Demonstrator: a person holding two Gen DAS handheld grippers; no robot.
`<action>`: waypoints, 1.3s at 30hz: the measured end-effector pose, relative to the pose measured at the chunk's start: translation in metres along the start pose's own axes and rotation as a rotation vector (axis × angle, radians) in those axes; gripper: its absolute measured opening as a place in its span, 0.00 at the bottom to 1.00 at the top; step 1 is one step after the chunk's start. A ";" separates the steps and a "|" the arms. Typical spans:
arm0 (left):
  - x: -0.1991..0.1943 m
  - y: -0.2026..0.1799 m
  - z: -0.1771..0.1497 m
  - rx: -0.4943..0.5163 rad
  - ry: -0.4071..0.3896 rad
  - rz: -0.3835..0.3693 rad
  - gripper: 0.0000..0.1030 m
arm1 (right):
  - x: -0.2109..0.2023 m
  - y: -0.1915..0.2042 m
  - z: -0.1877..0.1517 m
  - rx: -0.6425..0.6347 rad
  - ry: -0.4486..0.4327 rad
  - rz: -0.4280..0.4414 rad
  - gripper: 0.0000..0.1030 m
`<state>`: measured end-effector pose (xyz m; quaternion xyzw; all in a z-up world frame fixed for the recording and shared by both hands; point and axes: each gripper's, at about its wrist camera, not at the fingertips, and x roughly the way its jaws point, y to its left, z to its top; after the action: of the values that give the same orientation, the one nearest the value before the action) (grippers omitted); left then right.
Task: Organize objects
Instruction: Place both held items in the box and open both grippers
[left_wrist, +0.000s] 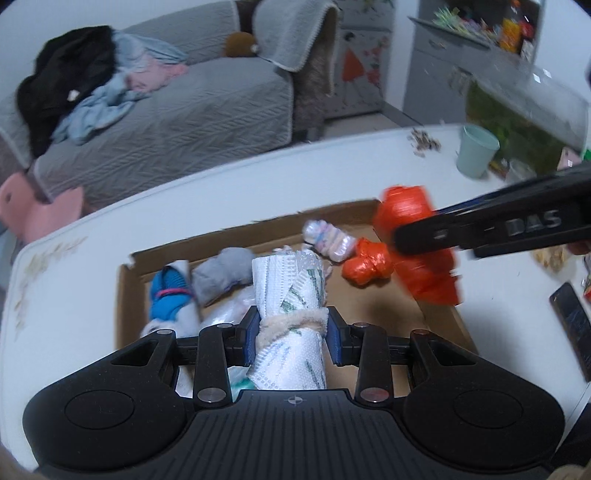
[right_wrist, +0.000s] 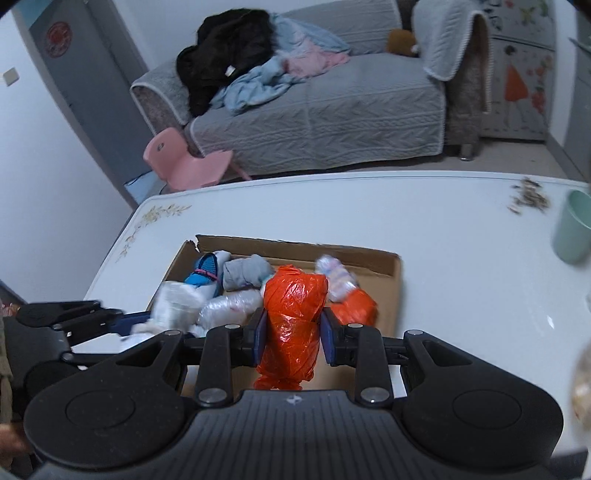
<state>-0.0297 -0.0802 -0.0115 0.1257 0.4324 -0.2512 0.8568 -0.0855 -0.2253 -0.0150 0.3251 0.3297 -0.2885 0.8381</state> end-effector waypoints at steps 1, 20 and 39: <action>0.009 -0.001 -0.001 0.009 0.015 -0.012 0.41 | 0.010 -0.002 0.000 0.005 0.013 0.012 0.26; 0.089 0.016 -0.007 -0.020 0.134 0.032 0.41 | 0.097 -0.005 -0.002 0.004 0.170 -0.057 0.26; 0.101 0.025 -0.004 -0.059 0.112 0.052 0.42 | 0.107 -0.011 -0.001 -0.012 0.150 -0.093 0.27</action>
<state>0.0318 -0.0900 -0.0953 0.1253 0.4835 -0.2086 0.8408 -0.0274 -0.2600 -0.0987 0.3252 0.4082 -0.2998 0.7986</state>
